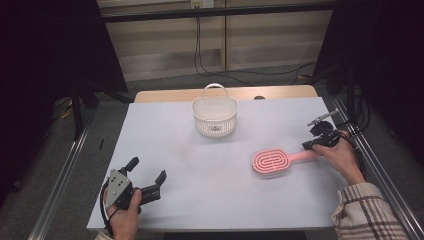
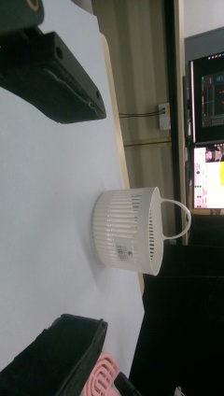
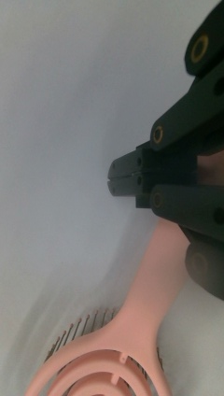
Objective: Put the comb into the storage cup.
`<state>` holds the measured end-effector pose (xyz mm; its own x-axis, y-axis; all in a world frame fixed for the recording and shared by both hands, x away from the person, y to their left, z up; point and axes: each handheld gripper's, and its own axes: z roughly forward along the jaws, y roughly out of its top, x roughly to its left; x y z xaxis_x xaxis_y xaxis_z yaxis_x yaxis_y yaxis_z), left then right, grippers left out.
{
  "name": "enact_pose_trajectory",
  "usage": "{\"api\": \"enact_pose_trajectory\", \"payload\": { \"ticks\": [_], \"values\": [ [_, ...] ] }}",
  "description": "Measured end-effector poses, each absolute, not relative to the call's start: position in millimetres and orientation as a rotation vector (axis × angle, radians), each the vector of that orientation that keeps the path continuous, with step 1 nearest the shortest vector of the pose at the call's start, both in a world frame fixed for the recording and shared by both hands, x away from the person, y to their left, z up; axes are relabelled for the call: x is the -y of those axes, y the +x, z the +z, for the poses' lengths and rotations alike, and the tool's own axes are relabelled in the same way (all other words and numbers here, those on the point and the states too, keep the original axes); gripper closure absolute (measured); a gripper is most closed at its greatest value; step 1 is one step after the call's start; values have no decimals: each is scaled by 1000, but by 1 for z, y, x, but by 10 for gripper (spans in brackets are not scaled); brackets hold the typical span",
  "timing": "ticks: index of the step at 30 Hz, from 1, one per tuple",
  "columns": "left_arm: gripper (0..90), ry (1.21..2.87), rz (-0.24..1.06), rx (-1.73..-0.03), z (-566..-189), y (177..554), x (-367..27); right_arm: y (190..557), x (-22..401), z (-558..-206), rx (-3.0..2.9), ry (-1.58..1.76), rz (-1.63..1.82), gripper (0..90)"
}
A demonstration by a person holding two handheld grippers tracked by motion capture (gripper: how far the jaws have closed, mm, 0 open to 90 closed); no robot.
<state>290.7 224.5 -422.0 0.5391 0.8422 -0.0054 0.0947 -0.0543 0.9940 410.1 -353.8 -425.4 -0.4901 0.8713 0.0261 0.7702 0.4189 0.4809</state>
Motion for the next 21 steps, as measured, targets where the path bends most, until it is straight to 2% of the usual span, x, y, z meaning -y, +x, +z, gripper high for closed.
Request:
{"api": "enact_pose_trajectory", "payload": {
  "ticks": [21],
  "values": [
    [15, 1515, 745, -840, -422, 290, -225, 389, 355, -427, -2472, 1409, 619, 900]
  ]
}}
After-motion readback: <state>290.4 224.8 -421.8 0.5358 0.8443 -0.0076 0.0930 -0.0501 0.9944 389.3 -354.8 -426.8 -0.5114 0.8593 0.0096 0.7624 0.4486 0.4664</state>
